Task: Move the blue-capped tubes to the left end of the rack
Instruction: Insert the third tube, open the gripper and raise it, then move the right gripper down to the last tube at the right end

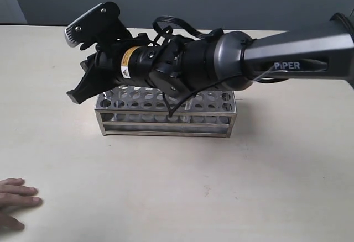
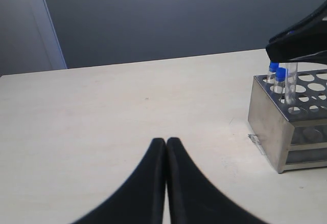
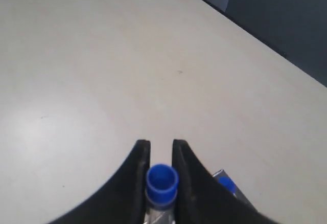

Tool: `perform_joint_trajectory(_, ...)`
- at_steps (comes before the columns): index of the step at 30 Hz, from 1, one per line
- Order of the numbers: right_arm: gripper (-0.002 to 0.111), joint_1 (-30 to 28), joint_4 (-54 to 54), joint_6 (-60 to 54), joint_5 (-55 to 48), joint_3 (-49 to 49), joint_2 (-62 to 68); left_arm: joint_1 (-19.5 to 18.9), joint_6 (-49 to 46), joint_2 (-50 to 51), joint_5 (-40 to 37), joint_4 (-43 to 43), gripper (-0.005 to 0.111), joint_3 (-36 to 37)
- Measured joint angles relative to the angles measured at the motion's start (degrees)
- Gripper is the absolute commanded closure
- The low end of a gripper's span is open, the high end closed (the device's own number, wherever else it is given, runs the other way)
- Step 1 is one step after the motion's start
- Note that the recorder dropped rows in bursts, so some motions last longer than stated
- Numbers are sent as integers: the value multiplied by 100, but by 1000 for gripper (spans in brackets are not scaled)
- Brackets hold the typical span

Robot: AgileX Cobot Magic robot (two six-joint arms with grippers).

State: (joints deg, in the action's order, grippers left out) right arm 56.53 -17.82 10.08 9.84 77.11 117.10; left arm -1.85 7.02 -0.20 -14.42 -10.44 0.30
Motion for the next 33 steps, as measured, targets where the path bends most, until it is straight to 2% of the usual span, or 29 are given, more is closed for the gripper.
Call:
perform_joint_trajectory(8, 105, 0, 159, -16, 105, 3, 328, 0, 0, 0, 0, 0, 106, 0)
perform_joint_trajectory(12, 89, 0, 261, -16, 179, 3, 360, 0, 0, 0, 0, 0, 106, 0)
perform_joint_trajectory(15, 72, 0, 289, -16, 192, 13, 360, 0, 0, 0, 0, 0, 106, 0)
perform_joint_trajectory(17, 65, 0, 299, -16, 159, 13, 360, 0, 0, 0, 0, 0, 106, 0)
perform_joint_trajectory(25, 65, 6, 311, -4, -275, 13, 88, 0, 0, 0, 0, 0, 106, 0)
perform_joint_trajectory(33, 66, 6, 311, -437, -505, 2, -1360, 0, 0, 0, 0, 0, 106, 0)
